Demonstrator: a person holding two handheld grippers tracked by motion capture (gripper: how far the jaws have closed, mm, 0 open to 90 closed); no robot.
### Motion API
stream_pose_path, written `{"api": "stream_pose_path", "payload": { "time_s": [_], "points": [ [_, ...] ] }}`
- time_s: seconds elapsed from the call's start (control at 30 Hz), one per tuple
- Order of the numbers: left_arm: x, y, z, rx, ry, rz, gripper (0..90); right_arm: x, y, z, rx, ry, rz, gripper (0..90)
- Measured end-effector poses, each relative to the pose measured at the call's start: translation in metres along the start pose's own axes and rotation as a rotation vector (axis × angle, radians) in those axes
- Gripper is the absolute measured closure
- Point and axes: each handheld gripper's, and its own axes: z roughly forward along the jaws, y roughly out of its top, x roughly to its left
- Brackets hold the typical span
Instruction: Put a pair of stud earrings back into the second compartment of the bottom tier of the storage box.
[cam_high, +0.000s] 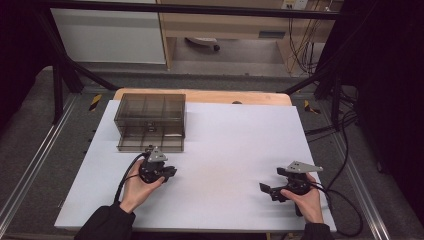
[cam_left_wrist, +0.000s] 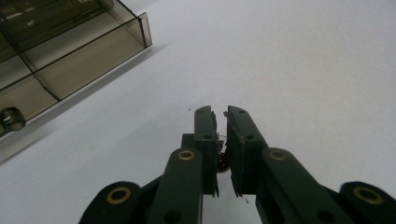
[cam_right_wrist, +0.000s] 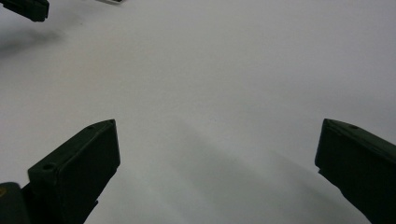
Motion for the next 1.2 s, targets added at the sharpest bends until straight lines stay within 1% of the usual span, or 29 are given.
{"api": "stream_pose_path", "payload": {
  "time_s": [0.27,0.4,0.5,0.53,0.7,0.9,1.0,1.2],
  "points": [
    [0.014,0.002,-0.013,-0.014,0.011,-0.021,82.6,0.000,0.000,0.000,0.004,0.000,-0.001,0.6],
    [0.021,0.004,-0.019,-0.020,0.025,-0.028,82.5,0.000,0.000,0.000,0.004,0.000,-0.001,0.7],
    [0.026,0.009,-0.024,-0.024,0.035,-0.028,82.5,0.000,0.000,0.000,0.004,0.000,0.000,0.6],
    [0.028,0.010,-0.026,-0.022,0.041,-0.022,82.5,0.000,0.000,0.000,0.004,0.001,0.000,0.7],
    [0.037,0.019,-0.033,-0.024,0.050,-0.018,82.5,0.000,0.000,0.000,0.001,0.002,0.003,0.7],
    [0.048,0.030,-0.040,-0.030,0.058,-0.025,82.5,0.000,0.000,0.000,0.003,-0.001,0.000,0.7],
    [0.054,0.035,-0.042,-0.025,0.062,-0.023,82.6,0.000,0.000,0.000,0.005,-0.001,0.001,0.7],
    [0.066,0.042,-0.041,-0.018,0.073,-0.039,82.6,0.000,0.000,0.000,0.005,-0.002,0.000,0.7]
  ]
}}
